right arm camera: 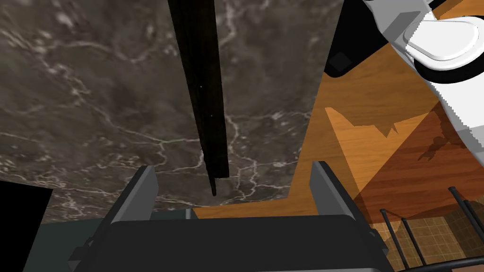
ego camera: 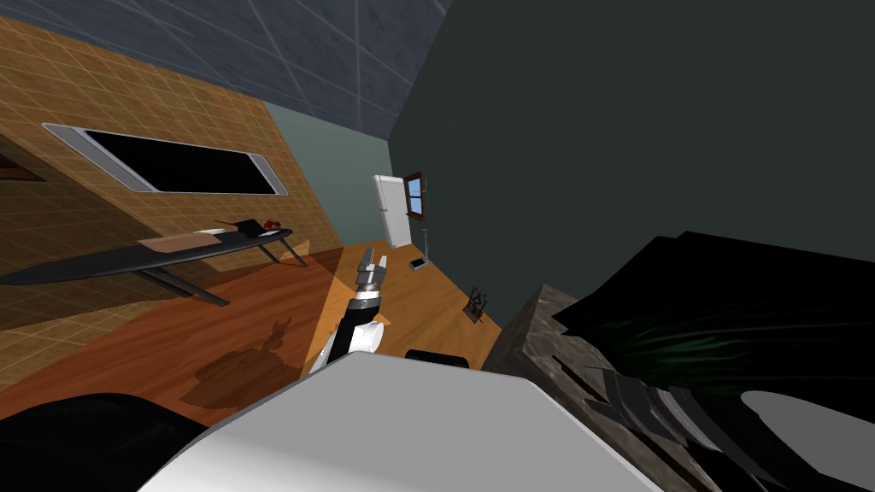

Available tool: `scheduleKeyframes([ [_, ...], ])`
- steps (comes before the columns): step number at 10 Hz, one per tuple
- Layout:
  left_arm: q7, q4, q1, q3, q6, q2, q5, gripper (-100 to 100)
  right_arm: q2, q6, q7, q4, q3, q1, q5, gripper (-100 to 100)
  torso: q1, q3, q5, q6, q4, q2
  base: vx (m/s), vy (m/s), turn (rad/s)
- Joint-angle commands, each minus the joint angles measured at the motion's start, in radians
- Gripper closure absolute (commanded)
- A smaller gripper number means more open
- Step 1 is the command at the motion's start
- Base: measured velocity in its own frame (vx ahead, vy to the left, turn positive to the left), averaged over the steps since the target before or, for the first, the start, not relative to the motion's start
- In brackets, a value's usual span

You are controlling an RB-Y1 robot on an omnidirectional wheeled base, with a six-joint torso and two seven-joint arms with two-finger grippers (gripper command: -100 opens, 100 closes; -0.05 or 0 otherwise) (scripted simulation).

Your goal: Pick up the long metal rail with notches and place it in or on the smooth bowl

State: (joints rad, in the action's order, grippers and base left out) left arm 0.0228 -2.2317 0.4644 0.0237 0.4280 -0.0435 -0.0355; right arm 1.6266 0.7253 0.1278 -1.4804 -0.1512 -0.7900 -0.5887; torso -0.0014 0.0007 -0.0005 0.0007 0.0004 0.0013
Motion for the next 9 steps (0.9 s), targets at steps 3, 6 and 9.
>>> scheduleKeyframes([
  [3,0.0,0.0,0.0,0.0,0.0,0.0,0.0,0,0.019,0.006,-0.005,0.04,-0.028,0.003,-0.023,-100,0.0,0.0,0.0,0.0,0.0,0.0,-0.007,-0.015,0.023],
  [6,0.0,0.0,0.0,0.0,0.0,0.0,0.0,0,-0.028,-0.017,0.013,0.051,-0.051,0.002,-0.037,-100,0.0,-0.001,0.0,0.0,0.0,-0.001,0.02,0.005,0.069],
  [9,0.0,0.0,0.0,0.0,0.0,0.0,0.0,0,-0.032,-0.02,0.019,0.052,-0.049,-0.004,-0.036,100,0.0,-0.001,0.0,0.0,0.0,-0.002,0.019,0.005,0.033],
])
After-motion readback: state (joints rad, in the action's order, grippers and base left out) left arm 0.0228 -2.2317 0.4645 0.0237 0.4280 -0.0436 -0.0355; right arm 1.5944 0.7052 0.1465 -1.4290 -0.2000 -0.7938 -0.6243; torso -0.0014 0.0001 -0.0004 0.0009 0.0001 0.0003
